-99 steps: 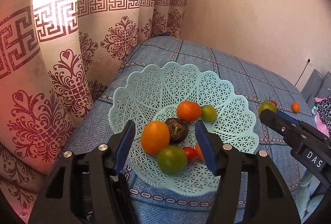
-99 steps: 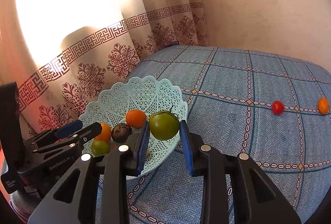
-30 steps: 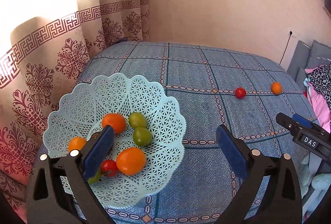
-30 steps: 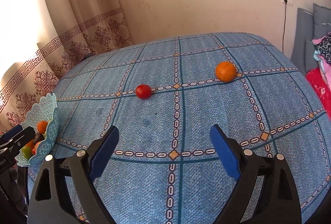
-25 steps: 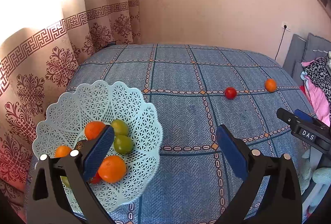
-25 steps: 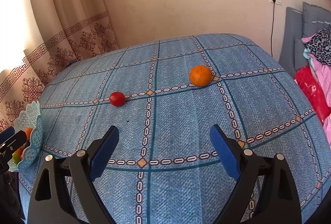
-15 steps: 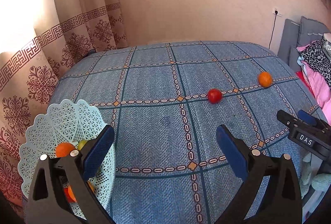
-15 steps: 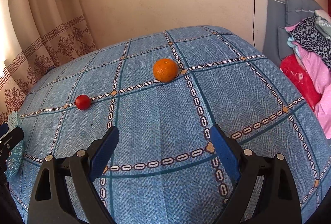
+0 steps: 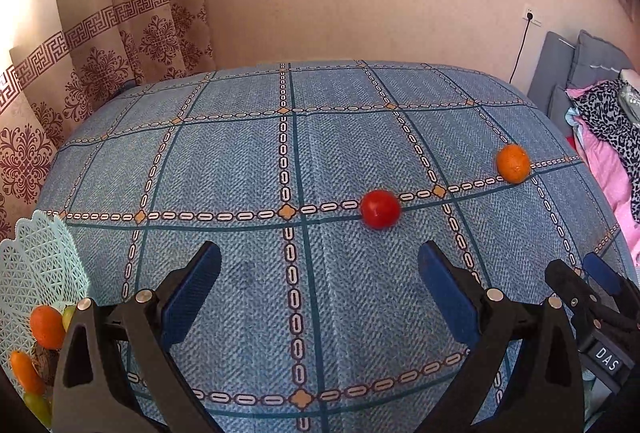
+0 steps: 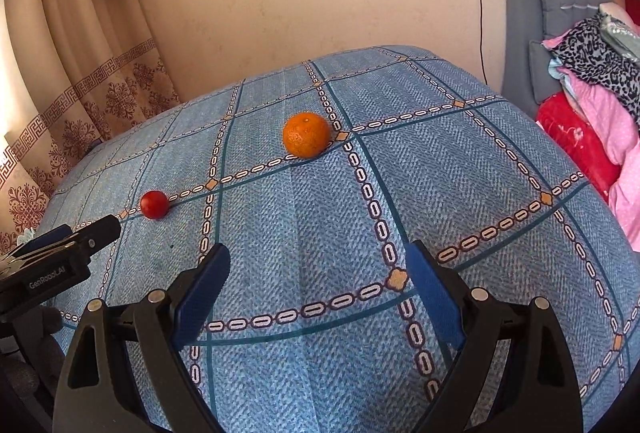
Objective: Organize fruits
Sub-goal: 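Move both tools toward the last red tomato and orange, then grasp the red tomato with the left tool while the right tool grasps the orange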
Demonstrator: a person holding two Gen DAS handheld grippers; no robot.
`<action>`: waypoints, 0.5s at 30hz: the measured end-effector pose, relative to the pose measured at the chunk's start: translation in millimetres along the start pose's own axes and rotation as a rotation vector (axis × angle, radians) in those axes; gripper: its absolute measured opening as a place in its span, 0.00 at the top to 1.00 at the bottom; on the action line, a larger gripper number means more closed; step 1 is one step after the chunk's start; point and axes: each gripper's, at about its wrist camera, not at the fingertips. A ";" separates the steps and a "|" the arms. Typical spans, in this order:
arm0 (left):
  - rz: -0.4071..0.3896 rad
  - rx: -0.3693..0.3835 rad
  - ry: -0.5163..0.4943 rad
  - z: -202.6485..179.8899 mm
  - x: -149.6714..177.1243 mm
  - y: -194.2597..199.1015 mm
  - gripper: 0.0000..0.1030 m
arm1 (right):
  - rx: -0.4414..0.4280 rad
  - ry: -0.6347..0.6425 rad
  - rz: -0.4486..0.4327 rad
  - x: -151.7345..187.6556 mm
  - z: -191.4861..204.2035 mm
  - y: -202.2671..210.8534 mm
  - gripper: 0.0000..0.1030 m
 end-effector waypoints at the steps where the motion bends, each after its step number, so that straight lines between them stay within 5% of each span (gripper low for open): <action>1: 0.001 0.000 -0.007 -2.7 -1.8 -2.5 0.03 | -0.002 -0.004 -0.001 -0.2 -0.8 0.2 0.14; 7: 0.024 0.025 -0.048 -20.5 -12.2 -20.6 0.05 | -0.012 -0.013 0.001 -1.5 -4.0 -0.7 0.14; 15: 0.065 0.075 -0.042 -32.5 -20.3 -40.6 0.35 | -0.025 -0.024 0.006 -3.0 -7.9 -1.6 0.14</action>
Point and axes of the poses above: each gripper's, at about its wrist camera, not at the fingertips, and y roughly against the way its jaws point, z to its left, x to its underside, and after that the axes turned 4 degrees about -x, right-handed
